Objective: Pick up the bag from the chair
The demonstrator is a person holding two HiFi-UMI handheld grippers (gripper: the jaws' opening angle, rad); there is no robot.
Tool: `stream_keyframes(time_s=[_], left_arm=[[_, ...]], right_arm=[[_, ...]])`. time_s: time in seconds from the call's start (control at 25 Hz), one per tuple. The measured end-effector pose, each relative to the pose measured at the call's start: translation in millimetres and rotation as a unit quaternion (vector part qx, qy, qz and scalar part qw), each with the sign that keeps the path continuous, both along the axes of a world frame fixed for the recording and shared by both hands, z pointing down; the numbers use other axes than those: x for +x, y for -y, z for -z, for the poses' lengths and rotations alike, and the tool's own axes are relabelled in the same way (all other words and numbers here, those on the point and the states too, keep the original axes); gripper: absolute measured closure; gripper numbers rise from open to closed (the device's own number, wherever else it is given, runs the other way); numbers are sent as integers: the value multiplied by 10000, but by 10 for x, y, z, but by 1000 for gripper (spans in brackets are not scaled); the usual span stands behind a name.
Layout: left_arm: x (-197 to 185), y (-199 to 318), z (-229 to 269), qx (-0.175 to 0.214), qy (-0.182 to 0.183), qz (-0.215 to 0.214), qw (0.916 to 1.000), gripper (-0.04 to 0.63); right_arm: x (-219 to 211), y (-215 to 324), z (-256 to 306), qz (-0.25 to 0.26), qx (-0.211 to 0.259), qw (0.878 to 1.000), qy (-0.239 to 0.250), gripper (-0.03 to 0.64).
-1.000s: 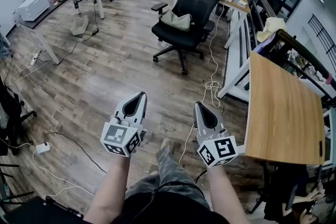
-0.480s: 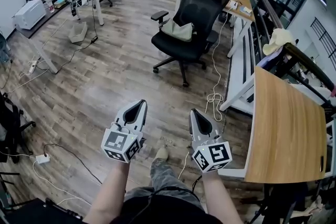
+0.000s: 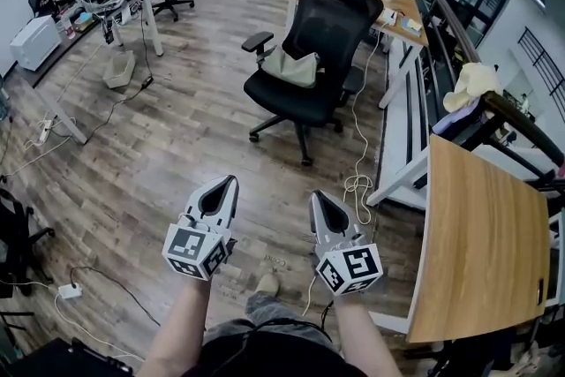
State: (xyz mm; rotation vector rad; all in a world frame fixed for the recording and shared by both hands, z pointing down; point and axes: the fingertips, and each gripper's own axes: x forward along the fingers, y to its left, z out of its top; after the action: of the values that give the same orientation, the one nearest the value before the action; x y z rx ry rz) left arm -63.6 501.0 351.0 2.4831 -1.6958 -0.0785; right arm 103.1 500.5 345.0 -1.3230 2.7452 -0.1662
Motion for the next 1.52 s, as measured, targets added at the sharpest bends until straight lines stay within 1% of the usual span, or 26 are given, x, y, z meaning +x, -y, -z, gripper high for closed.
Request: stream_keyframes(time_s=[0.12, 0.28, 0.56, 0.72, 0.88, 1.24, 1.52], left_arm=[[-9, 297, -18, 68, 12, -22, 10000, 598], [-22, 589, 20, 127, -68, 15, 9999, 598], [36, 938, 117, 124, -181, 47, 9997, 598], [34, 1155, 77, 62, -230, 26, 9997, 598], [6, 1435, -22, 26, -271, -113, 9996, 598], [-147, 2350, -16, 13, -296, -503, 9983, 598], [-430, 3060, -22, -104, -289, -672, 9973, 598]], right_arm=[[-23, 282, 12, 14, 71, 10000, 8, 609], [-55, 526, 71, 54, 147, 9999, -12, 609], [-43, 814, 118, 81, 151, 9998, -46, 609], [-76, 1008, 97, 94, 119, 9999, -56, 609], [-134, 1253, 87, 68, 106, 9999, -109, 609], [-361, 2071, 101, -207, 79, 9996, -154, 609], [-635, 2771, 100, -389, -31, 9992, -120, 609]])
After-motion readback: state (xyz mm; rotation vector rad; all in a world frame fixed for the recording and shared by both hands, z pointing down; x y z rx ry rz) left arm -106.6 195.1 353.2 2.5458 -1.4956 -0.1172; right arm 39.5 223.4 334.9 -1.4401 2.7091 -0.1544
